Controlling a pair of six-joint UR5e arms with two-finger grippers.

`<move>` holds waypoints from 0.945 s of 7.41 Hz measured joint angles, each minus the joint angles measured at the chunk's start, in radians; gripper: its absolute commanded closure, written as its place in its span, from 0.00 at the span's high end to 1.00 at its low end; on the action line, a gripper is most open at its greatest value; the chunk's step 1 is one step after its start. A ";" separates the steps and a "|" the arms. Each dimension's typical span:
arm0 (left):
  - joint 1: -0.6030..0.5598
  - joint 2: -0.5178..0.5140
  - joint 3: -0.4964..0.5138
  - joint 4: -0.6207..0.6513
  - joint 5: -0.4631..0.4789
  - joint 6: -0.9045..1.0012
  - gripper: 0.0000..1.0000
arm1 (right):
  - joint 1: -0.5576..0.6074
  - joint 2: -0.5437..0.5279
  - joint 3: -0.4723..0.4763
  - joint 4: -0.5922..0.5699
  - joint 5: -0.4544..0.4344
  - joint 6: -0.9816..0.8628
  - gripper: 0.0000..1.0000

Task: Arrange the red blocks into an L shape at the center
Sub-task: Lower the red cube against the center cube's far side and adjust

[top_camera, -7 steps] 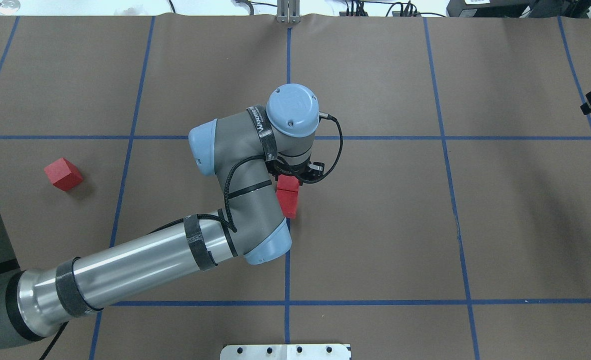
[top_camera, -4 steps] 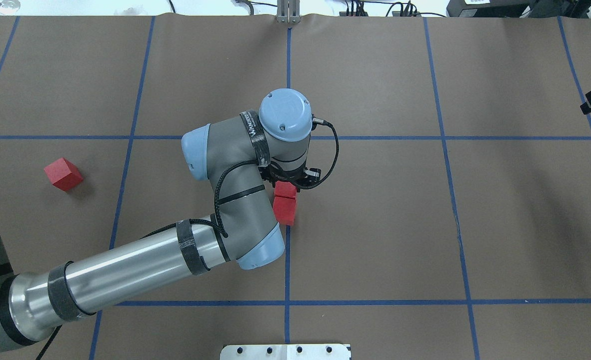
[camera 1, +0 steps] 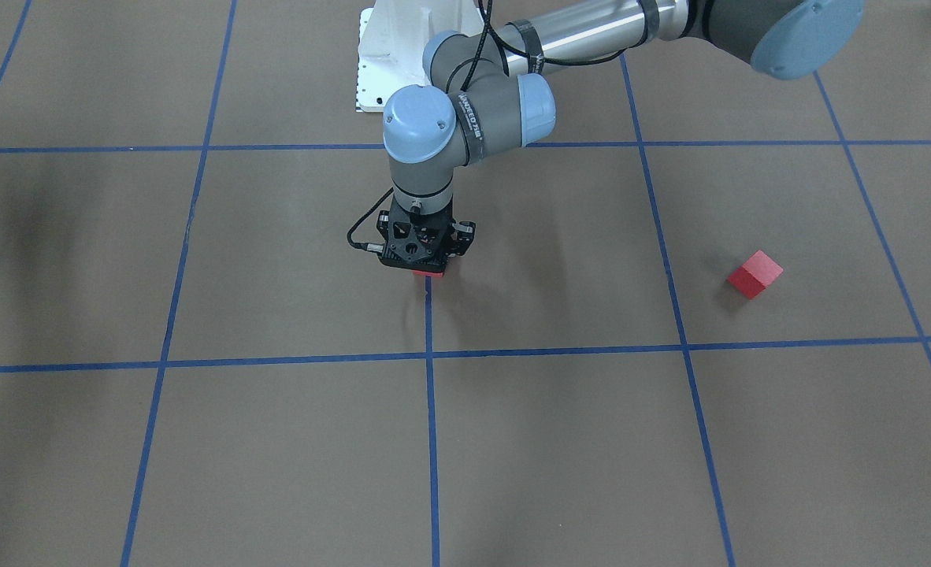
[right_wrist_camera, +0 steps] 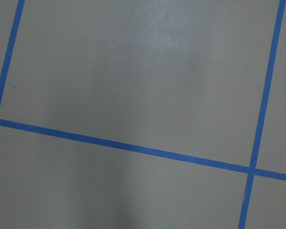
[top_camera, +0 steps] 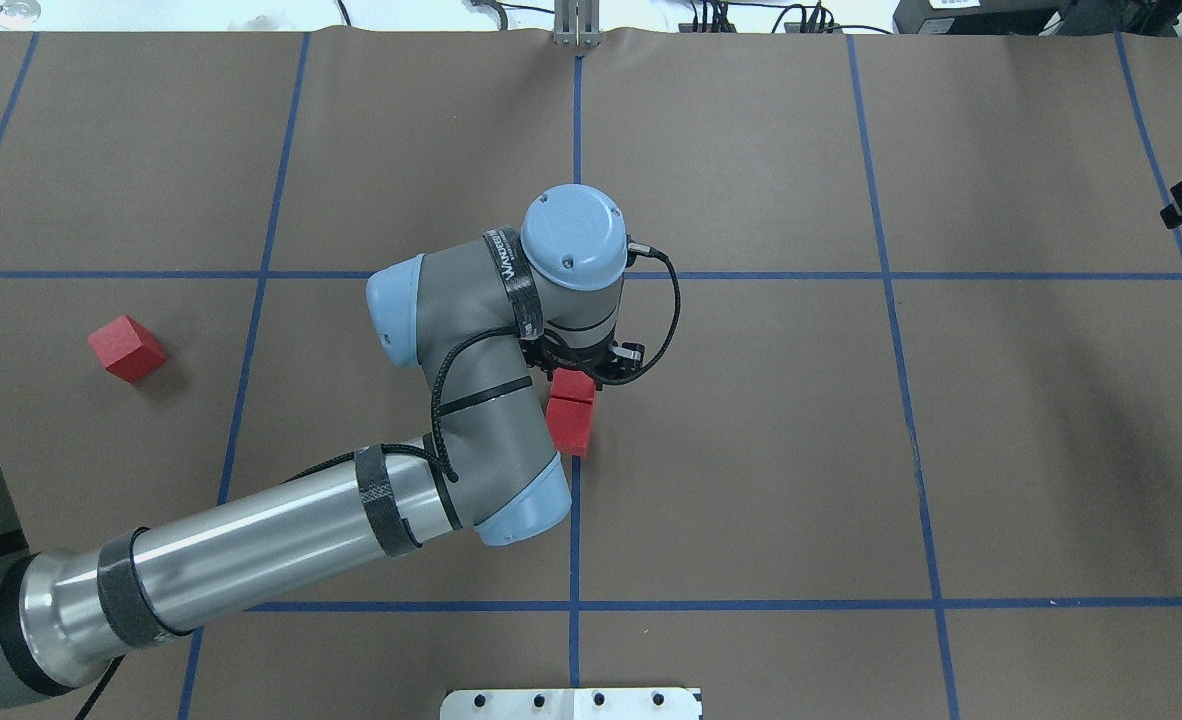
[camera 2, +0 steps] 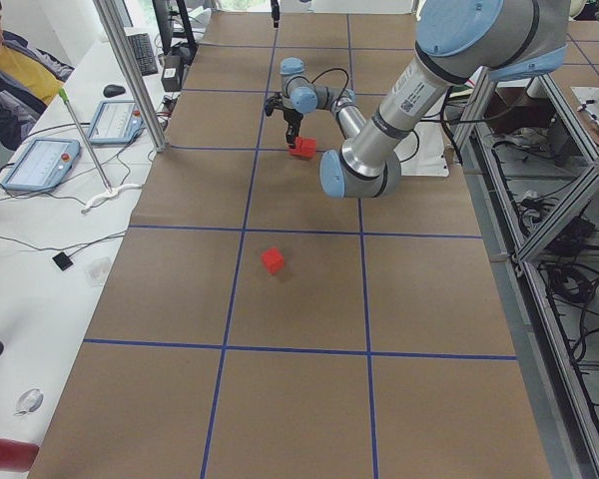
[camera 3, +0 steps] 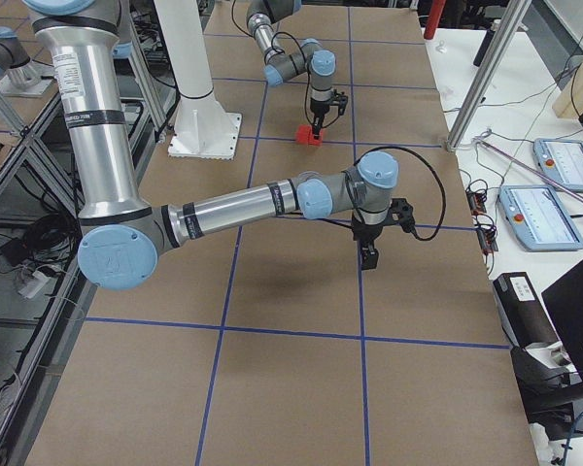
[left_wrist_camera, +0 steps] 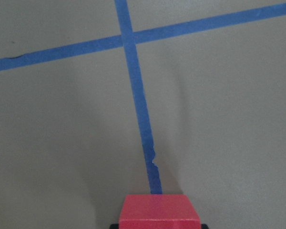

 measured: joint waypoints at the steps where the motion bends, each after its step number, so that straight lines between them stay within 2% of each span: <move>1: 0.001 0.000 0.000 0.000 0.000 0.000 0.22 | 0.000 0.000 0.000 0.000 0.000 0.000 0.99; 4: 0.001 0.000 0.000 0.000 0.000 0.000 0.25 | 0.000 0.000 0.000 0.001 0.000 0.001 0.99; 7: 0.001 0.001 0.000 0.000 0.000 0.001 0.35 | 0.000 0.001 0.001 0.000 0.000 0.001 0.99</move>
